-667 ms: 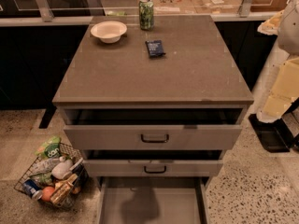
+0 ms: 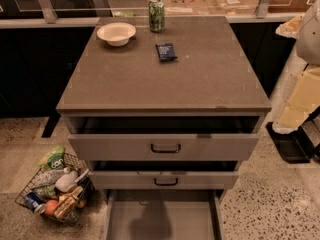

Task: Close bottom drawer

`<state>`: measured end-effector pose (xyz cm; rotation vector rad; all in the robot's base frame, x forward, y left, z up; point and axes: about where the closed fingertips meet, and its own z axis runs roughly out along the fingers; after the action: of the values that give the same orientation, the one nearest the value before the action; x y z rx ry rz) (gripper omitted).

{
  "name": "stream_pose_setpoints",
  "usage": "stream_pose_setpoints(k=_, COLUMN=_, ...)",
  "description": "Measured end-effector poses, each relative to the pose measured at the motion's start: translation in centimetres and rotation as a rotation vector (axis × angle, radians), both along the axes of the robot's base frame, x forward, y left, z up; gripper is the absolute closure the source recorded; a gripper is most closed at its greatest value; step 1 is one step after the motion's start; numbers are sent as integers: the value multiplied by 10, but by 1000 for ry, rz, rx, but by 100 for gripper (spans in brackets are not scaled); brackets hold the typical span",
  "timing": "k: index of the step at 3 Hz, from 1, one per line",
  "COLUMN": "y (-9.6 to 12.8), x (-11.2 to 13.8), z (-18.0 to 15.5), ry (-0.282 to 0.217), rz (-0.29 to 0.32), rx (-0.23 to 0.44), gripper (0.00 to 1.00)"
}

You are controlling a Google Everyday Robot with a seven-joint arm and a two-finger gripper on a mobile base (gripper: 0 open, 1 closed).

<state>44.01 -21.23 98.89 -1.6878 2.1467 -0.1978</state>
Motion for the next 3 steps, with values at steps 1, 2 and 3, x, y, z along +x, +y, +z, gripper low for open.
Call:
stream_pose_setpoints(k=1, y=-12, x=-13, z=-25, ry=-77, rz=33, rx=-12, gripper=0)
stream_pose_setpoints(k=2, y=-29, x=-36, z=-64, ry=-111, rz=96, rx=-62, gripper=0)
stream_pose_setpoints(k=3, y=-40, x=-59, z=-98, ry=-86, rz=165, rx=-114, gripper=0)
